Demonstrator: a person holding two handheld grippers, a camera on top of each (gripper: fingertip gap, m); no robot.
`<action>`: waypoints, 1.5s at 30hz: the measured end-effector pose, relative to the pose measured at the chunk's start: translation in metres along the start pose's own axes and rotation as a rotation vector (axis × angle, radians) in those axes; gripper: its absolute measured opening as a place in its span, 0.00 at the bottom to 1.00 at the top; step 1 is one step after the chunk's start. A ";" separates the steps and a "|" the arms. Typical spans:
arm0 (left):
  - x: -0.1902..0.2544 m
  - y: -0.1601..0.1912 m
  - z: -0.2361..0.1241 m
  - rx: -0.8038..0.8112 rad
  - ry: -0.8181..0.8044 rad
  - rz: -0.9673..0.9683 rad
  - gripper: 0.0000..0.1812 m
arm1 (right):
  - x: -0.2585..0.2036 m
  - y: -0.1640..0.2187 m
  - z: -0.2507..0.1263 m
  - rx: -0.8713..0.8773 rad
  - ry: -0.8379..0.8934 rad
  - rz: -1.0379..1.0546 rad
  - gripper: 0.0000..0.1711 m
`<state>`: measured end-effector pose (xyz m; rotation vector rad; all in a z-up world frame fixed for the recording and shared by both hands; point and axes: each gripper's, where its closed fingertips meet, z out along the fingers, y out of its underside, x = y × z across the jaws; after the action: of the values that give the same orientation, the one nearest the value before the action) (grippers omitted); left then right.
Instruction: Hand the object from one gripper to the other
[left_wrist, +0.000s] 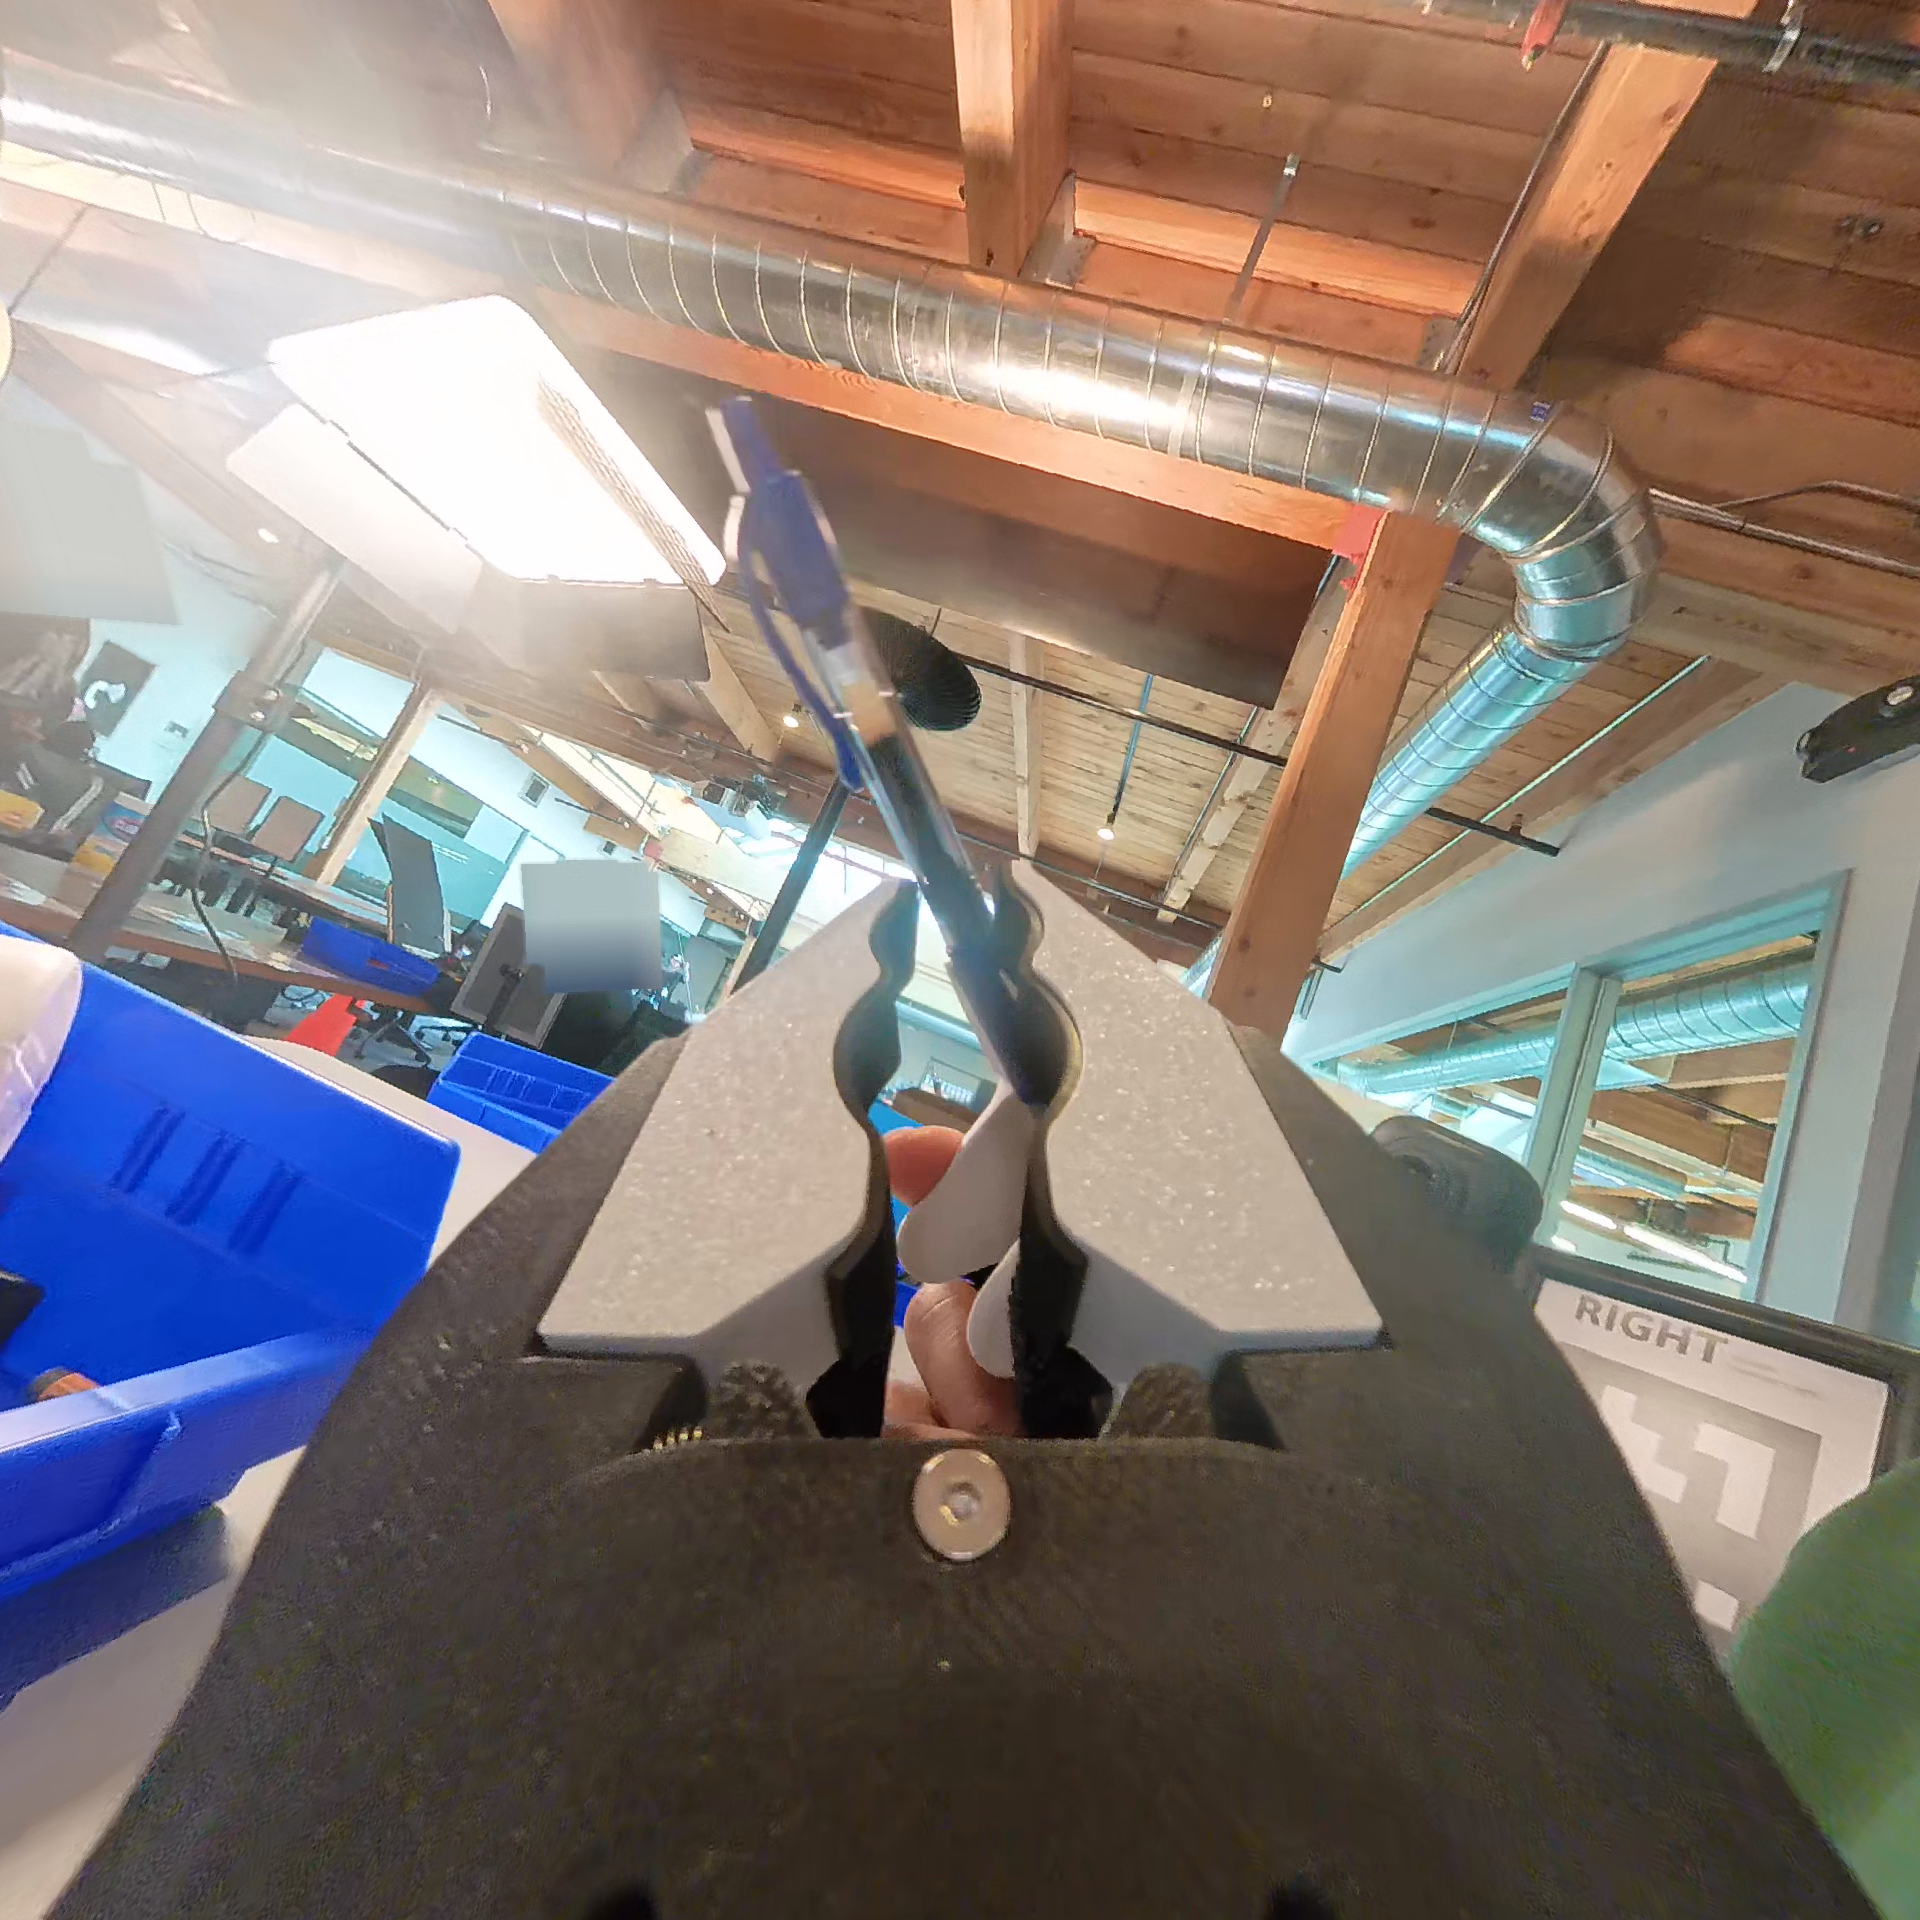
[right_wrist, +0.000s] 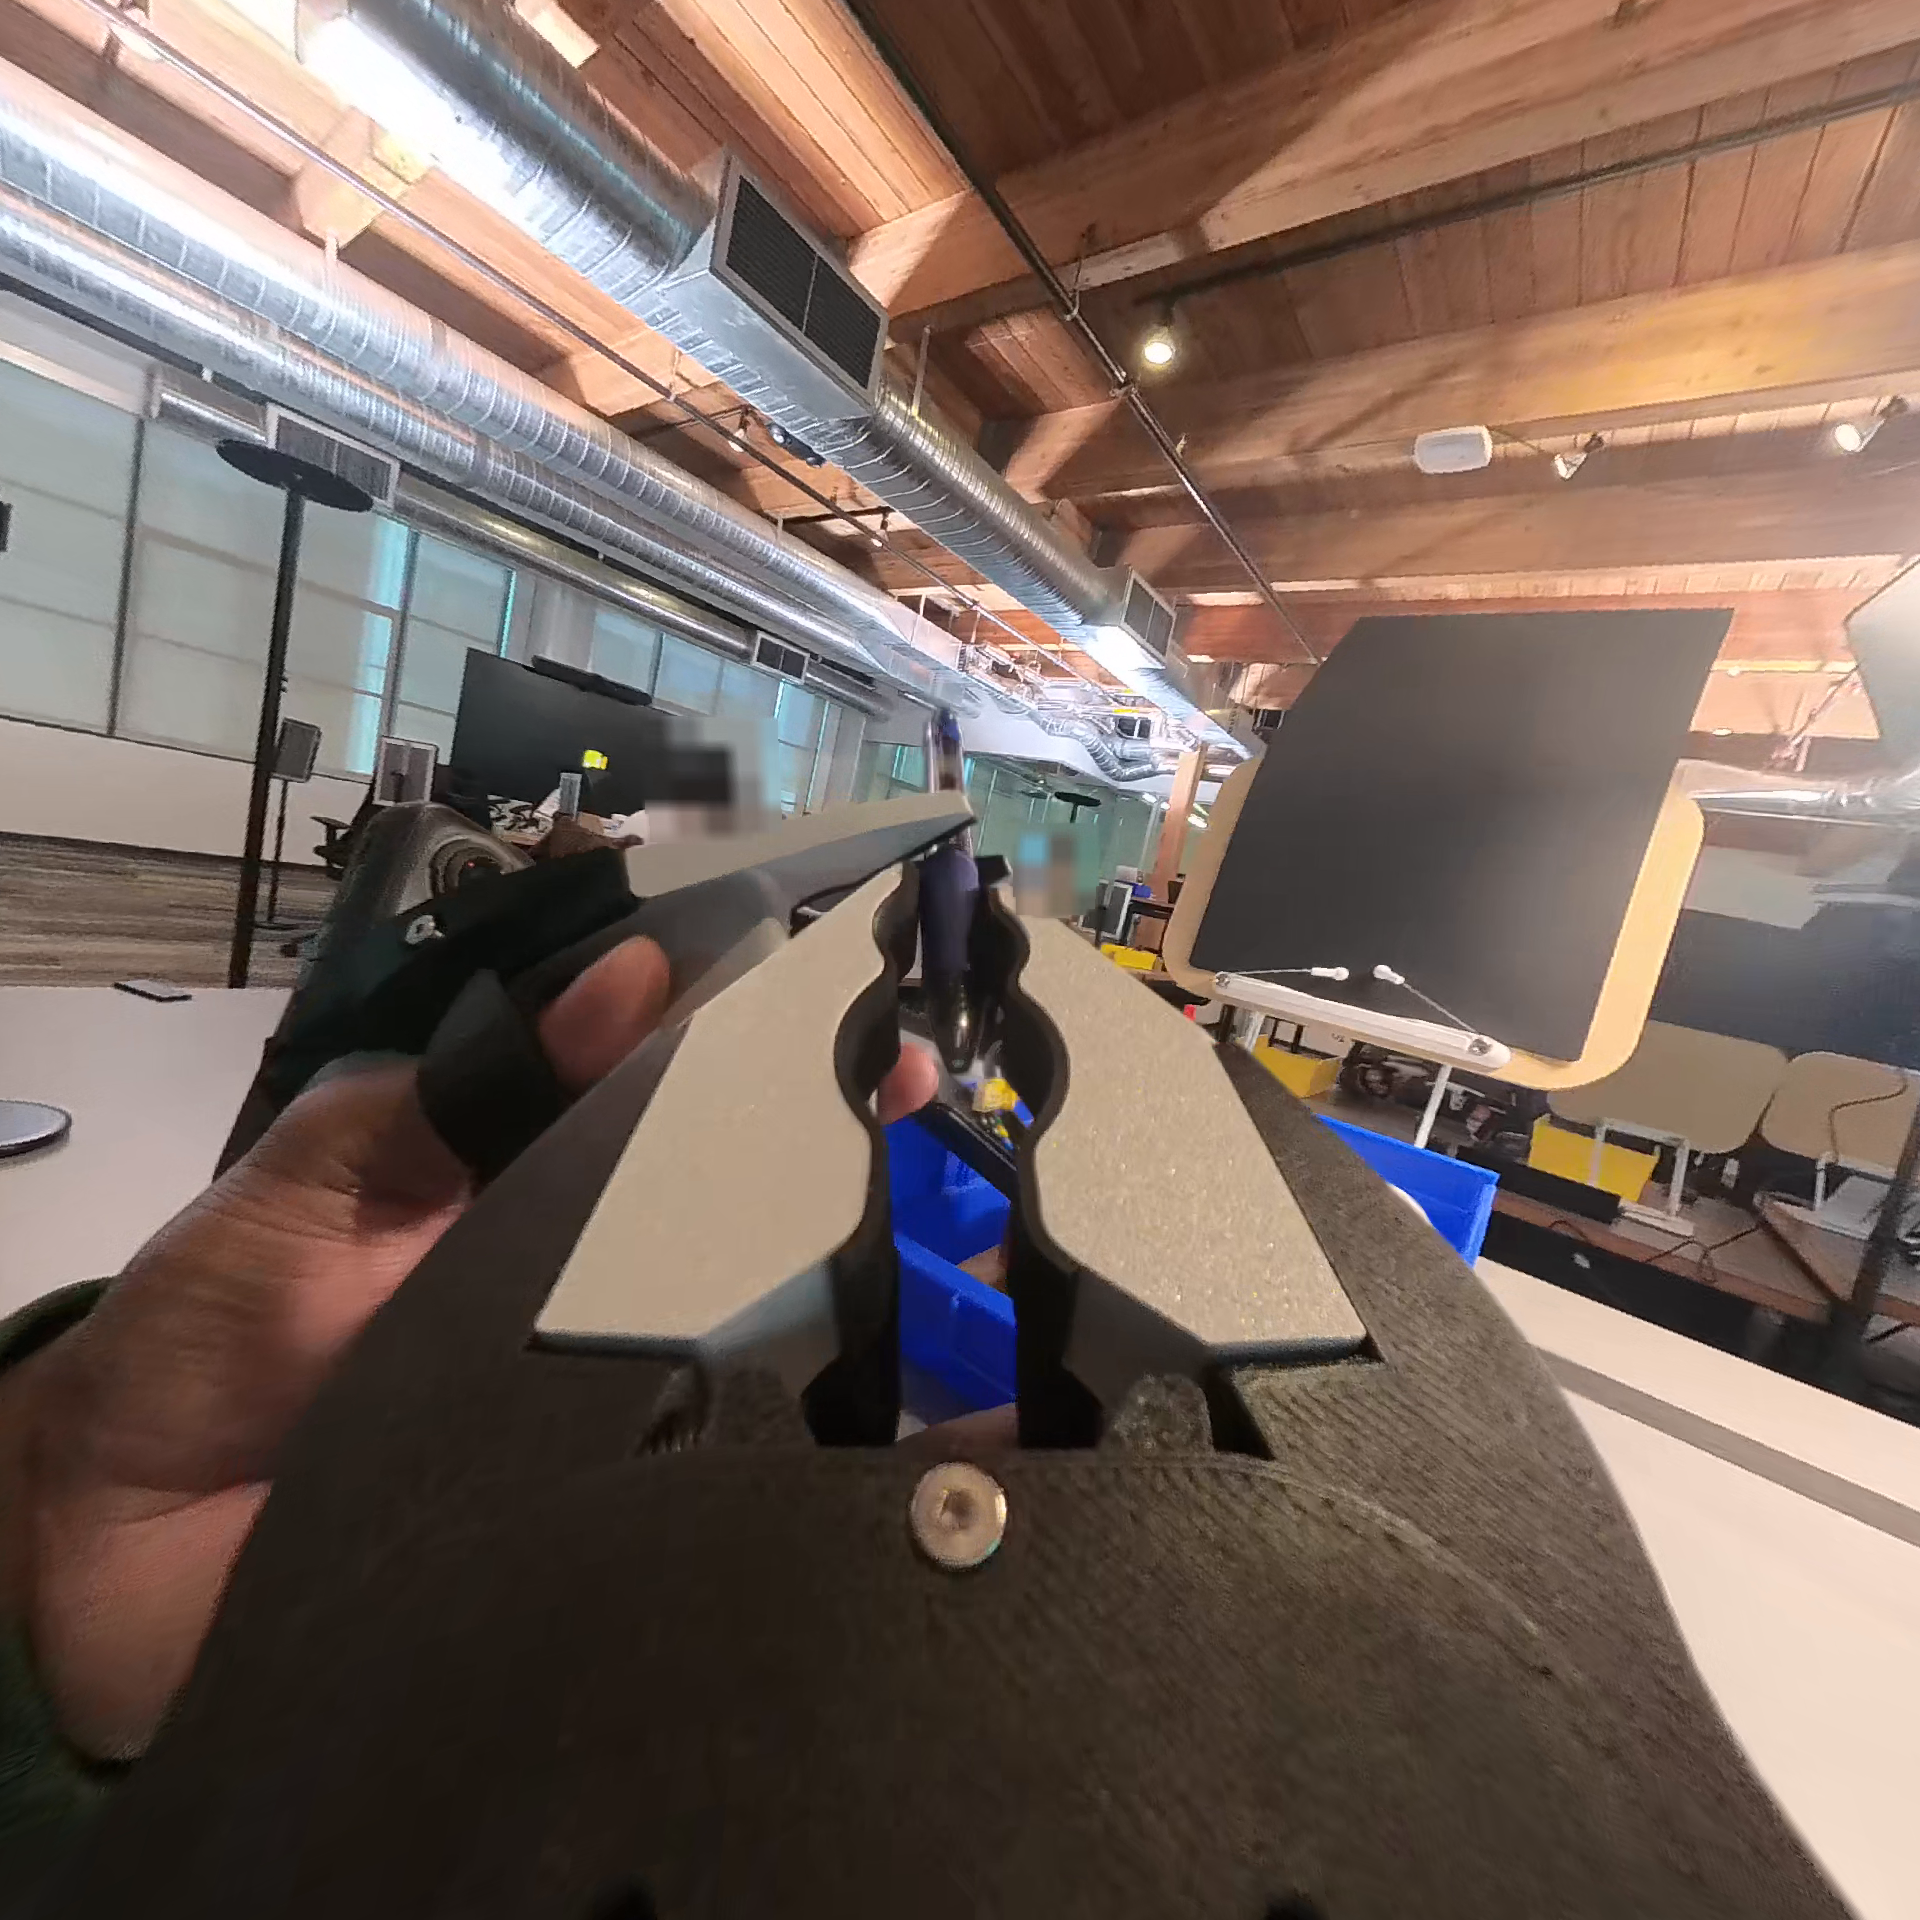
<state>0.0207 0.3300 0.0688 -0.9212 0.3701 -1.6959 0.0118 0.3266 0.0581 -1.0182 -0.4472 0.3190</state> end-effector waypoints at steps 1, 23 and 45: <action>0.000 0.002 0.001 -0.013 0.002 0.000 0.08 | 0.001 -0.001 0.000 0.004 0.006 -0.006 0.07; 0.002 -0.006 -0.002 0.025 0.008 0.017 0.07 | -0.004 -0.003 -0.001 0.015 0.011 -0.083 0.07; 0.000 -0.016 -0.007 0.075 -0.010 0.044 0.06 | -0.006 -0.003 -0.001 0.013 -0.022 -0.007 0.11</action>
<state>0.0049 0.3333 0.0746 -0.8607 0.3158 -1.6535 0.0072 0.3222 0.0588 -1.0013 -0.4678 0.3264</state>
